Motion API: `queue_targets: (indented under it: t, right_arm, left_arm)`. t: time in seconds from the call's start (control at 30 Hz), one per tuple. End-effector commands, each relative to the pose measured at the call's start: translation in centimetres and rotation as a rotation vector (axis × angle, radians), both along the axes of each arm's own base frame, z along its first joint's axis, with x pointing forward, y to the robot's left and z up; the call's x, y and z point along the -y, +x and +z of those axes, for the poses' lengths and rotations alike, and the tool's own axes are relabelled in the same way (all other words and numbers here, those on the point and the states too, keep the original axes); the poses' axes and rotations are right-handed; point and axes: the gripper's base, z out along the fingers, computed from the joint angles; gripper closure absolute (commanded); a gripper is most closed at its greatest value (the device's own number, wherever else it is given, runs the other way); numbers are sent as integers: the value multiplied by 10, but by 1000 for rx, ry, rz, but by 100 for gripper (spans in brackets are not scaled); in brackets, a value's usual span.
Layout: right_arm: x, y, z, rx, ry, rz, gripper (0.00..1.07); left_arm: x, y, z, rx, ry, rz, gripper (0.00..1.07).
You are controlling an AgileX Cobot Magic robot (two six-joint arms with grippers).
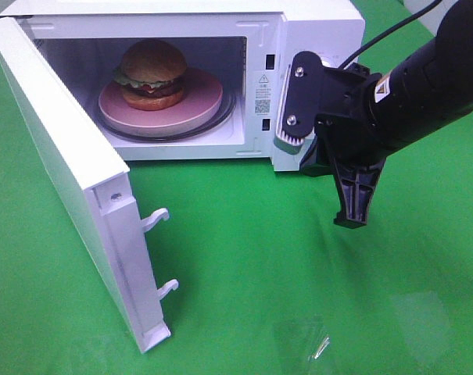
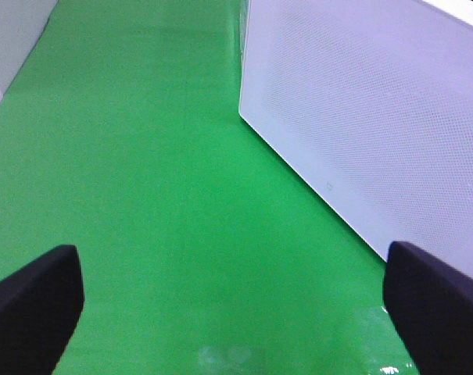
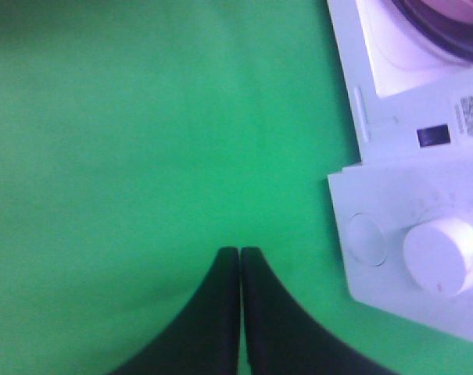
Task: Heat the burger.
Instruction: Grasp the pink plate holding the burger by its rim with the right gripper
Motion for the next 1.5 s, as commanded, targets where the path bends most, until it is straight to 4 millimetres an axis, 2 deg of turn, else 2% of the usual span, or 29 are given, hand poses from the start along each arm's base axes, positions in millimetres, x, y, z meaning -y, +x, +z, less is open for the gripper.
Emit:
queue_targets:
  t: [0.03,0.37,0.4,0.43,0.47,0.5,0.53,0.57,0.63,0.67,0.7,0.73,0.77,0.8,0.87,0.93,1.07,1.1,1.2,1.27,1.43,1.5]
  right_arm:
    - [1,1,5,83,-111,159,102]
    - [6,4,6,159,-253,265,91]
    - [6,5,6,160,-255,263,86]
    - [6,5,6,160,-255,263,86]
    - [6,5,6,158,-251,257,80]
    - [6,5,6,158,-251,257,80]
    - [6,5,6,163,-240,247,72]
    - [6,5,6,163,-240,247,72]
    - [4,7,9,177,-187,193,51]
    - [4,7,9,177,-187,193,51]
    - [4,8,9,186,-176,183,45]
    - [4,8,9,186,-176,183,45]
    - [3,9,11,204,-161,168,32]
    - [3,9,11,204,-161,168,32]
    - [1,14,12,225,-139,145,14]
    - [-1,15,13,226,-137,145,12]
    - [-16,22,14,251,-157,183,13]
    - [-26,27,14,260,-157,194,14]
    - [-31,30,13,261,-153,197,14]
    - [-51,42,10,271,-151,219,14]
    - [-70,53,5,281,-144,246,15]
    - [-83,60,-4,278,-143,263,15]
  left_arm:
    - [0,-2,1,29,2,3,8]
    - [0,-2,1,29,2,3,8]
    - [0,-2,1,29,2,3,8]
    - [0,-2,1,29,2,3,8]
    - [0,-2,1,29,2,3,8]
    - [0,-2,1,29,2,3,8]
    - [0,-2,1,29,2,3,8]
    - [0,-2,1,29,2,3,8]
    - [0,-2,1,29,2,3,8]
    - [0,-2,1,29,2,3,8]
    - [0,-2,1,29,2,3,8]
    - [0,-2,1,29,2,3,8]
    - [0,-2,1,29,2,3,8]
    - [0,-2,1,29,2,3,8]
    - [0,-2,1,29,2,3,8]
    - [0,-2,1,29,2,3,8]
    - [0,-2,1,29,2,3,8]
    - [0,-2,1,29,2,3,8]
    - [0,-2,1,29,2,3,8]
    - [0,-2,1,29,2,3,8]
    - [0,-2,1,29,2,3,8]
    - [0,-2,1,29,2,3,8]
